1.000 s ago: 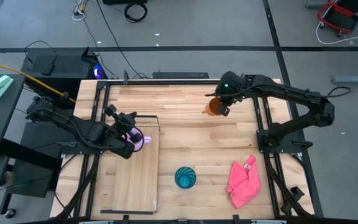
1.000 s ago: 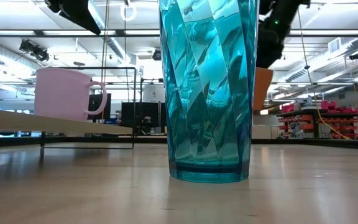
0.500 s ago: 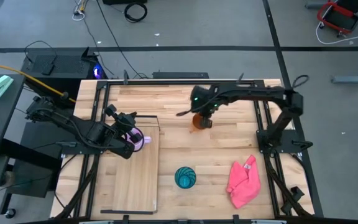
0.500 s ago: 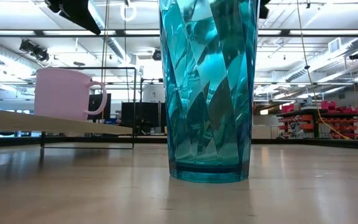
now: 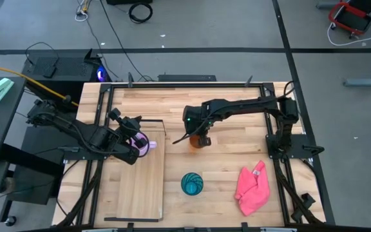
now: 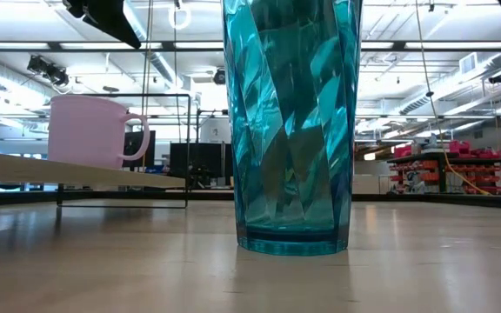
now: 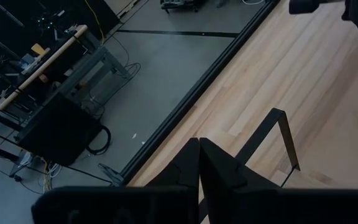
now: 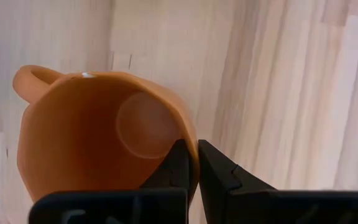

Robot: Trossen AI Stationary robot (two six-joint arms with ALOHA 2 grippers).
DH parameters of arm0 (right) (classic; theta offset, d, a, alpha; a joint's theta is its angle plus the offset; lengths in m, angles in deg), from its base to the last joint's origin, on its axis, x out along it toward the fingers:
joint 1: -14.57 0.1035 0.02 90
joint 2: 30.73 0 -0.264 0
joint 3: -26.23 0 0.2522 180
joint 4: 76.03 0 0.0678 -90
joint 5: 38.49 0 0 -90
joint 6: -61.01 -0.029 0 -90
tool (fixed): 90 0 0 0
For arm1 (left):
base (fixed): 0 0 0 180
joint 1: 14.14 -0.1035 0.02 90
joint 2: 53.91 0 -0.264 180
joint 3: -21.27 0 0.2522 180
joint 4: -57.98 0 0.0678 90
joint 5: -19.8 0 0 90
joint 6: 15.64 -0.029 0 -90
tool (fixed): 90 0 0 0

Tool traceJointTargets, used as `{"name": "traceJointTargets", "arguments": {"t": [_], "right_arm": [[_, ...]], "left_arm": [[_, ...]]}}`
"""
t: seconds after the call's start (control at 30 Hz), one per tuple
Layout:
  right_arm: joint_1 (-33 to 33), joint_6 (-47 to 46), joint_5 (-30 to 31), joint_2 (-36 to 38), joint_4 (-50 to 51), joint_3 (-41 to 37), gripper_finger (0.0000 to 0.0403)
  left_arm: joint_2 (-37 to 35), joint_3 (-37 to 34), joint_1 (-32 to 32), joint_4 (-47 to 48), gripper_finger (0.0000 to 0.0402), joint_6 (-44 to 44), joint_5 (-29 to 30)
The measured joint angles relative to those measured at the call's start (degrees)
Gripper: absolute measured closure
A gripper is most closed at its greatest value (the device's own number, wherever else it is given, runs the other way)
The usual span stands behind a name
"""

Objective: Stack small to large cups/mugs on shelf
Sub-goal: Put the orange mug on the shelf

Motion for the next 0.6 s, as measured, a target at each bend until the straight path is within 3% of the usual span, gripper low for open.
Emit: {"name": "traceJointTargets", "arguments": {"t": [0.4, 0.6], "right_arm": [[-0.07, -0.02, -1.38, -1.80, -1.51, 0.04, 0.0387], [-0.17, -0.57, -1.03, -1.87, -2.38, 0.02, 0.0343]], "left_arm": [[-0.04, -0.02, 0.01, -0.07, 0.0375, 0.02, 0.02], [-0.04, -0.02, 0.02, -0.07, 0.0381, 0.04, 0.01]]}}
